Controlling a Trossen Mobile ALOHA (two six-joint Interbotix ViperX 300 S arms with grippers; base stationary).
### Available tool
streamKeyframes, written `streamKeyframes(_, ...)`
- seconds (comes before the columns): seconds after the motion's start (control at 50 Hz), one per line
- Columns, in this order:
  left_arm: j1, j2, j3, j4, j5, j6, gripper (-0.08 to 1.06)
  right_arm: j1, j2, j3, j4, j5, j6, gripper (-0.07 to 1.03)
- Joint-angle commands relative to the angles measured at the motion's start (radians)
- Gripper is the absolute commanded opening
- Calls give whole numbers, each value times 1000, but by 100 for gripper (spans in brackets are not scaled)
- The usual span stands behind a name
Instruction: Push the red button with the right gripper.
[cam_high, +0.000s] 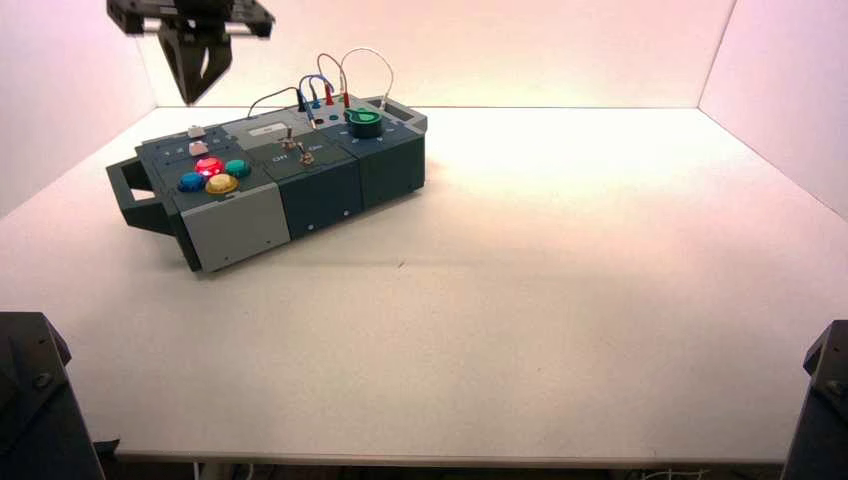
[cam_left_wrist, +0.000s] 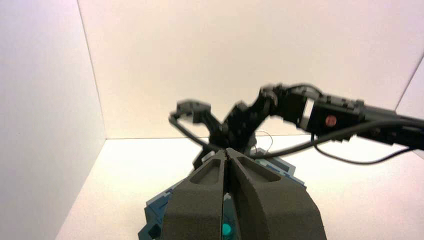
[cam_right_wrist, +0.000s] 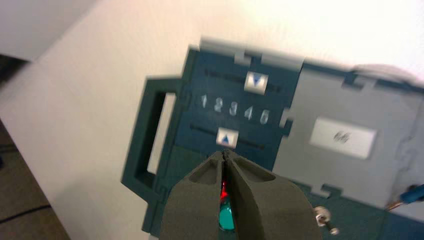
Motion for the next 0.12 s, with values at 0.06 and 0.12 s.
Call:
streamKeyframes(0.06,9,32,-11,3,-5,5,-3,5,-25,-106,-3,26,-5,-2)
streamKeyframes(0.12,9,34,-11,3,-5,5,-3,5,-26,-126,-3,34,-6,-2)
